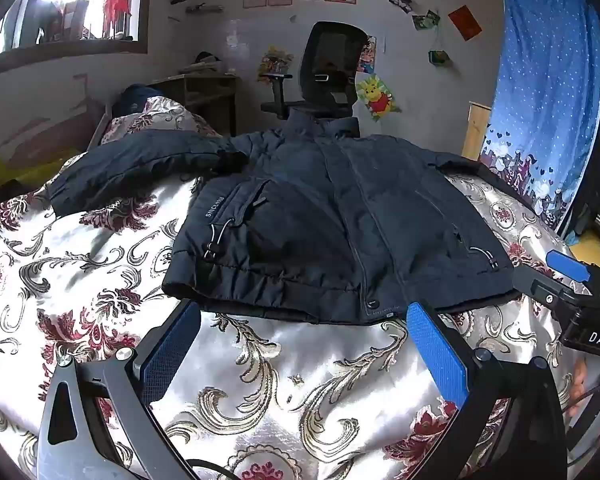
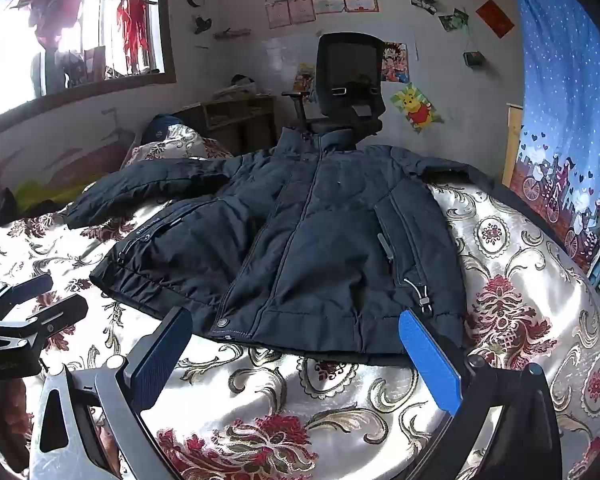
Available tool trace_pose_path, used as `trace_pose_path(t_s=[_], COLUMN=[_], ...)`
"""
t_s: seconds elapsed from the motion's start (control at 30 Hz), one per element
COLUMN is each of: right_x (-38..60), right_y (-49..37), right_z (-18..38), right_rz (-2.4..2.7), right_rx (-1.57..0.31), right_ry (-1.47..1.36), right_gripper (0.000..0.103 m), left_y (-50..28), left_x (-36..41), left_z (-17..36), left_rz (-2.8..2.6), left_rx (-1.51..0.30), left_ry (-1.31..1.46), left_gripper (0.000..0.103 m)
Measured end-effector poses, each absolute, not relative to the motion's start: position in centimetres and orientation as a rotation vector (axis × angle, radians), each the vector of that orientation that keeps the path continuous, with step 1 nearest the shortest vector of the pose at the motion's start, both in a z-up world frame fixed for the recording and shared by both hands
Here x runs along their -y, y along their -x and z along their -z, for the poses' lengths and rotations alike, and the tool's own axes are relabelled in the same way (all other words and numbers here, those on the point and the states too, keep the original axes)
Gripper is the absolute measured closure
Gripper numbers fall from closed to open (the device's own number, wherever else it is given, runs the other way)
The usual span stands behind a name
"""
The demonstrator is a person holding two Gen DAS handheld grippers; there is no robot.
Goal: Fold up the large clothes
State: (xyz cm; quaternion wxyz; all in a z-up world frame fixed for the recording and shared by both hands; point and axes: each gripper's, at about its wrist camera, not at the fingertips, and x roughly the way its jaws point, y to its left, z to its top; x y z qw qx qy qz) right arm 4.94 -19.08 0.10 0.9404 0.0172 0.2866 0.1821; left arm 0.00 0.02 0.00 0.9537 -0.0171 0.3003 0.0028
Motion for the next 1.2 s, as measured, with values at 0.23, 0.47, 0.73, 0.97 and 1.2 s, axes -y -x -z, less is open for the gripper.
trace_pose_path(t_s=[0.23, 0.47, 0.73, 0.97, 1.2], right_x=[19.1, 19.0, 19.5, 19.6, 19.6], right_y=[-5.0, -5.0, -5.1, -5.0, -5.1], right_z=[0.0, -0.4, 0.3, 0.2, 0.2], right_rz=[-0.369, -0.369, -0.367, -0.367, -0.365], right_rx=[-0.586, -0.591, -0.592, -0.593, -0.595], right_ry=[-0.037, -0.041, -0.043, -0.045, -0.047], right_gripper=[0.000, 0.000, 0.000, 0.000, 0.000], left_y=[0.0, 0.1, -0.2, 0.0, 0.0], left_x=[0.0, -0.2, 0.0, 0.0, 0.0], left_z=[0.0, 0.1, 0.3, 0.2, 0.2], left_rz=[-0.005, -0.003, -0.003, -0.004, -0.003], left_rx=[-0.610, -0.613, -0.617, -0.616, -0.616], left_ry=[0.036, 0.039, 0.038, 0.039, 0.039], left_gripper=[0.002, 0.002, 0.002, 0.002, 0.002])
